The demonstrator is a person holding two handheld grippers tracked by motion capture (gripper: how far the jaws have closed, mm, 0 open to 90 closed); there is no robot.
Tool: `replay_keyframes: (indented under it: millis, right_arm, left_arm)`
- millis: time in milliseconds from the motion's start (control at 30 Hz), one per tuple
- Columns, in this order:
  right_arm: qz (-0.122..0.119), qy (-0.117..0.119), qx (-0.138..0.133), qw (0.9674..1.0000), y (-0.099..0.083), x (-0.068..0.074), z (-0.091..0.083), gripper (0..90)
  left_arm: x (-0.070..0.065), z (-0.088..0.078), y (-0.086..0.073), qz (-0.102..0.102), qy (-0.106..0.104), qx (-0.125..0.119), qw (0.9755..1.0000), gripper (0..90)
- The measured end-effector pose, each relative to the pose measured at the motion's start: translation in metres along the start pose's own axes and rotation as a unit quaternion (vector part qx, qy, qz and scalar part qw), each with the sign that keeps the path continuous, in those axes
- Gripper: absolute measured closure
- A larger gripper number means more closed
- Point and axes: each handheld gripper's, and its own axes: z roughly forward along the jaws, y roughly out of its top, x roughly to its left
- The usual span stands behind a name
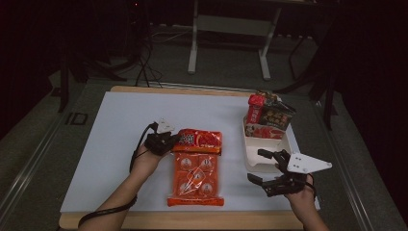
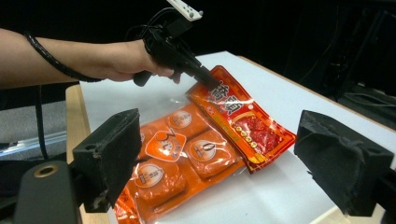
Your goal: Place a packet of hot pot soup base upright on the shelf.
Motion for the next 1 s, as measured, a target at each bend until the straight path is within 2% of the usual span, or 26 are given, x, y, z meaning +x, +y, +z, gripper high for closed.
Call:
replay_keyframes:
  millis: [167,233,267,300,333,367,433,533,567,633,667,767,833,867,900,1000]
  right_arm:
    - [-0.002,-0.009,-0.005,0.9999,0.001,0.0,-0.001,13.7]
    - [0.002,-0.008,-0.007,0.9999,0.001,0.0,-0.001,13.7]
    - [0.002,-0.008,-0.007,0.9999,0.001,0.0,-0.001,13.7]
    - [0.01,-0.022,-0.006,0.9997,0.001,-0.001,-0.003,13.5]
    - [0.01,-0.022,-0.006,0.9997,0.001,-0.001,-0.003,13.5]
    - [0.028,-0.022,-0.004,0.9994,0.002,-0.002,-0.003,13.1]
    - [0.039,-0.025,-0.007,0.9989,0.004,-0.002,-0.004,12.0]
    - [0.035,-0.032,-0.006,0.9988,0.006,-0.001,-0.004,10.6]
    - [0.039,-0.027,-0.007,0.9989,0.007,0.0,-0.003,10.5]
    - [0.037,-0.036,-0.003,0.9986,0.007,0.001,-0.001,10.5]
    - [0.039,-0.029,0.001,0.9988,0.007,0.0,0.0,10.5]
    - [0.04,-0.033,0.01,0.9986,0.007,0.001,0.003,10.6]
    - [0.042,-0.034,0.012,0.9984,0.007,0.001,0.004,10.6]
    - [0.042,-0.037,0.019,0.9982,0.008,0.0,0.007,10.8]
    - [0.043,-0.037,0.021,0.9982,0.009,0.0,0.008,10.9]
    - [0.043,-0.035,0.02,0.9983,0.011,-0.002,0.012,11.8]
  left_arm:
    - [-0.005,-0.014,0.006,0.011,-0.012,-0.031,0.9994,90.0]
    - [-0.005,-0.014,0.006,0.011,-0.012,-0.031,0.9994,90.0]
    - [-0.006,-0.02,0.007,0.022,-0.019,-0.044,0.9986,90.0]
    - [-0.008,-0.024,0.008,0.027,-0.024,-0.049,0.9981,90.0]
    - [-0.008,-0.024,0.008,0.027,-0.024,-0.049,0.9981,90.0]
    - [-0.01,-0.028,0.009,0.036,-0.025,-0.051,0.9977,90.0]
    - [-0.011,-0.033,0.01,0.042,-0.03,-0.059,0.9969,90.0]
    - [-0.013,-0.039,0.012,0.049,-0.039,-0.073,0.9953,90.0]
    - [-0.014,-0.041,0.012,0.053,-0.044,-0.079,0.9945,90.0]
    - [-0.015,-0.044,0.013,0.057,-0.047,-0.081,0.9939,90.0]
    - [-0.016,-0.045,0.013,0.062,-0.048,-0.084,0.9934,90.0]
    - [-0.016,-0.051,0.014,0.062,-0.057,-0.093,0.9921,90.0]
    - [-0.016,-0.051,0.014,0.062,-0.057,-0.093,0.9921,90.0]
    - [-0.019,-0.058,0.017,0.071,-0.069,-0.106,0.9894,90.0]
    - [-0.02,-0.06,0.019,0.074,-0.073,-0.109,0.9885,90.0]
    - [-0.027,-0.069,0.023,0.09,-0.089,-0.128,0.9836,90.0]
